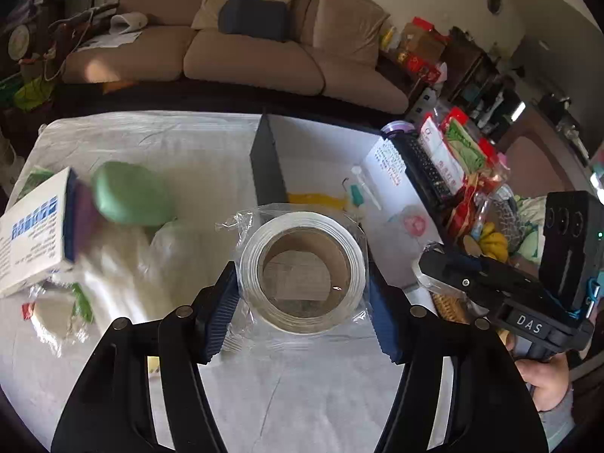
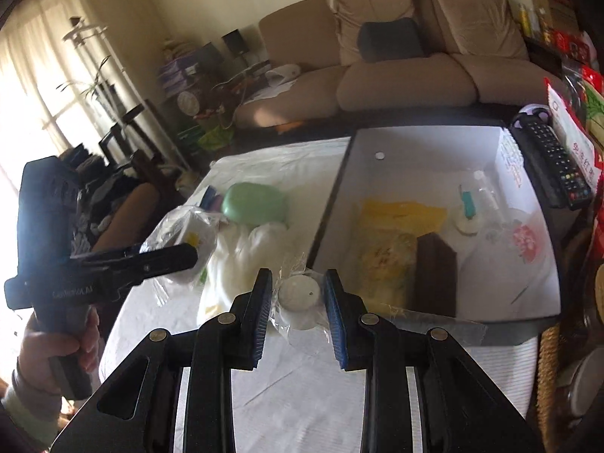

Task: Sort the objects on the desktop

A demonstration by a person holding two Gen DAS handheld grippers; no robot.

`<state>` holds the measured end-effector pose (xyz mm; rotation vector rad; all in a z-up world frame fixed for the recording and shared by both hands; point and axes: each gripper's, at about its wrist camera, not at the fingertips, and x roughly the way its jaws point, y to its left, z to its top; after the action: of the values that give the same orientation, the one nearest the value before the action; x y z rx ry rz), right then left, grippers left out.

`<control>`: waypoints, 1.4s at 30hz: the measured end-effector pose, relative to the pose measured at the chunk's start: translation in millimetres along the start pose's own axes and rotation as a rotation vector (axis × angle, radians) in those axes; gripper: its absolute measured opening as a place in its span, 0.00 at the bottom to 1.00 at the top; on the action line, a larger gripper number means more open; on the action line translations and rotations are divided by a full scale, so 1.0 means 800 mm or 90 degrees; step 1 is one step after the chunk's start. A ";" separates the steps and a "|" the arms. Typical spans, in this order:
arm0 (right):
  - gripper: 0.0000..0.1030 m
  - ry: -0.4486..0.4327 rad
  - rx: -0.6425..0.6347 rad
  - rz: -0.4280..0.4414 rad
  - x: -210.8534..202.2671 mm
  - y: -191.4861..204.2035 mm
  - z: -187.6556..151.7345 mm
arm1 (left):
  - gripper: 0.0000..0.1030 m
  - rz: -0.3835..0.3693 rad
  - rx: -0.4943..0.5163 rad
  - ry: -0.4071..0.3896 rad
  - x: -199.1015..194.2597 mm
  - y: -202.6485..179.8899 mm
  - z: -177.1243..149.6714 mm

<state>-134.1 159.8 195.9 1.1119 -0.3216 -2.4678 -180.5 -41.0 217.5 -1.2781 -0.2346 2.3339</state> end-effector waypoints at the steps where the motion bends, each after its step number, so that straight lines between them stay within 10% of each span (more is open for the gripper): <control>1: 0.27 -0.001 0.015 -0.002 0.001 -0.017 0.018 | 0.59 0.001 0.000 0.002 0.016 -0.008 0.017; 11: 0.27 0.073 0.064 -0.083 0.100 -0.167 0.166 | 0.59 0.040 -0.031 0.068 0.209 -0.037 0.148; 22: 0.34 0.152 0.117 -0.113 0.242 -0.253 0.208 | 0.61 0.145 -0.044 0.087 0.326 -0.029 0.176; 33: 0.47 0.097 0.108 -0.103 0.163 -0.239 0.198 | 0.61 0.113 -0.080 0.036 0.221 0.009 0.170; 42: 0.47 0.087 0.082 -0.073 0.077 -0.176 0.159 | 0.72 0.120 -0.057 0.004 0.053 0.061 0.085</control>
<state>-305.3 261.9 186.3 1.3801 -0.3911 -2.4825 -272.1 -58.6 205.6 -1.4045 -0.2285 2.5021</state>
